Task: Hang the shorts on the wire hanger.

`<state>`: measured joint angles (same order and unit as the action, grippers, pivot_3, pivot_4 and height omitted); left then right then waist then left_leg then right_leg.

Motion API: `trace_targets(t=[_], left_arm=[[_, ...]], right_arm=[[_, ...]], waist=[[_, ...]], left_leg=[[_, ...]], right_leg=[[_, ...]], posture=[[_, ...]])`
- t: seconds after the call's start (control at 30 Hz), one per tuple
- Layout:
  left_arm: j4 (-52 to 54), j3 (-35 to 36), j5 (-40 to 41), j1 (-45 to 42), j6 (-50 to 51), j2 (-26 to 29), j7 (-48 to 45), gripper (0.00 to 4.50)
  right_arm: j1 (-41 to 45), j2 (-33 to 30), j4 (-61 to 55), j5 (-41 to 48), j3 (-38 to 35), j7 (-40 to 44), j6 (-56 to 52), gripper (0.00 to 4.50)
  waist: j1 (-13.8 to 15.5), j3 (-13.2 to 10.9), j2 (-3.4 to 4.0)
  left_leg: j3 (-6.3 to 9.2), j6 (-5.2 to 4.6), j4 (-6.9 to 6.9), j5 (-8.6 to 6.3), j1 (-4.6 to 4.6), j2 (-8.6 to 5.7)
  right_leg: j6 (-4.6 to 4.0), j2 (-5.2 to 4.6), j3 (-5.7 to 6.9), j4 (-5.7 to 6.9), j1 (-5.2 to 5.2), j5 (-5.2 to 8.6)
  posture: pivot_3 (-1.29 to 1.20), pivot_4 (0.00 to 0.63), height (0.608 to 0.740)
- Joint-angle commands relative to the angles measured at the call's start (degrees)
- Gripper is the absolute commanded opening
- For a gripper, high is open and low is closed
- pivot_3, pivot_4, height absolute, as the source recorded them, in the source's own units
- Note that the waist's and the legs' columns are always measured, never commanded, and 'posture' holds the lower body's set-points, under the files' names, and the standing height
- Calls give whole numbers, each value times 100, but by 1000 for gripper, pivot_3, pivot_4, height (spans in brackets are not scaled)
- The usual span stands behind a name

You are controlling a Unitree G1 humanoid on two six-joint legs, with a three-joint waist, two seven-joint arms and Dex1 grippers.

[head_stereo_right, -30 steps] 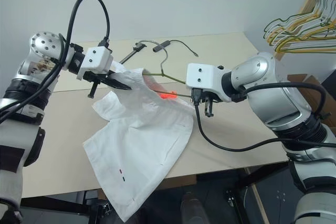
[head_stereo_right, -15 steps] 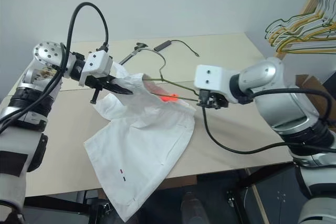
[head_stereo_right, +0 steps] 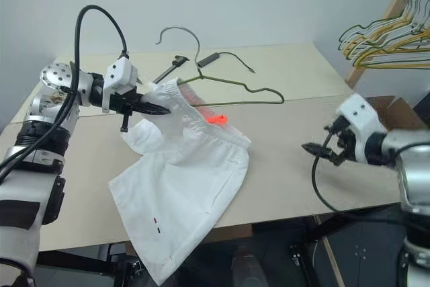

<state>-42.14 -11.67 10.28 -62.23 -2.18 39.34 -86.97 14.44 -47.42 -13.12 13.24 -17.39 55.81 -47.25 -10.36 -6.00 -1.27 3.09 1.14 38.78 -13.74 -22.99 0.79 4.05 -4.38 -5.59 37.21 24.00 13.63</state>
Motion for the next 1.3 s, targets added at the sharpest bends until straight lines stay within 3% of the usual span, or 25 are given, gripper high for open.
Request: trace_targets(t=[0.03,0.37,0.57,0.67,1.03,1.3], left_arm=[[76,217,1,-182,77,-6,12,0],[249,244,-38,-122,158,-95,-162,0],[478,315,-3,-3,253,-101,-184,0],[594,354,-4,74,296,-96,-181,0],[865,428,6,339,388,-20,-180,0],[871,359,-179,616,92,260,-304,0]], right_arm=[[-224,646,-552,492,-229,-415,182,4469],[186,2675,-114,797,933,-1484,505,4469],[599,3020,637,566,1495,-1843,691,4469],[633,3050,741,675,1504,-1857,716,3957],[559,2855,584,1111,1262,-1777,583,150],[412,1972,443,1263,932,-1529,618,24]], waist=[[-30,0,1],[-150,2,3],[-154,3,5],[-148,4,6],[-155,6,7],[-153,6,8]], left_leg=[[1,0,-2,0,8,3],[9,0,-4,0,11,2],[9,0,-4,0,11,0],[10,0,-4,0,9,-1],[10,0,-3,0,11,-1],[8,0,-3,0,10,-2]], right_leg=[[0,6,-1,0,-7,0],[0,4,2,-2,-13,0],[0,1,2,-4,-13,0],[0,0,3,-3,-11,0],[1,-1,2,-2,-11,0],[1,-1,2,-3,-11,0]], posture=[[-146,76,740],[-142,63,740],[-132,56,740],[-127,52,740],[-129,49,740],[-137,58,740]])
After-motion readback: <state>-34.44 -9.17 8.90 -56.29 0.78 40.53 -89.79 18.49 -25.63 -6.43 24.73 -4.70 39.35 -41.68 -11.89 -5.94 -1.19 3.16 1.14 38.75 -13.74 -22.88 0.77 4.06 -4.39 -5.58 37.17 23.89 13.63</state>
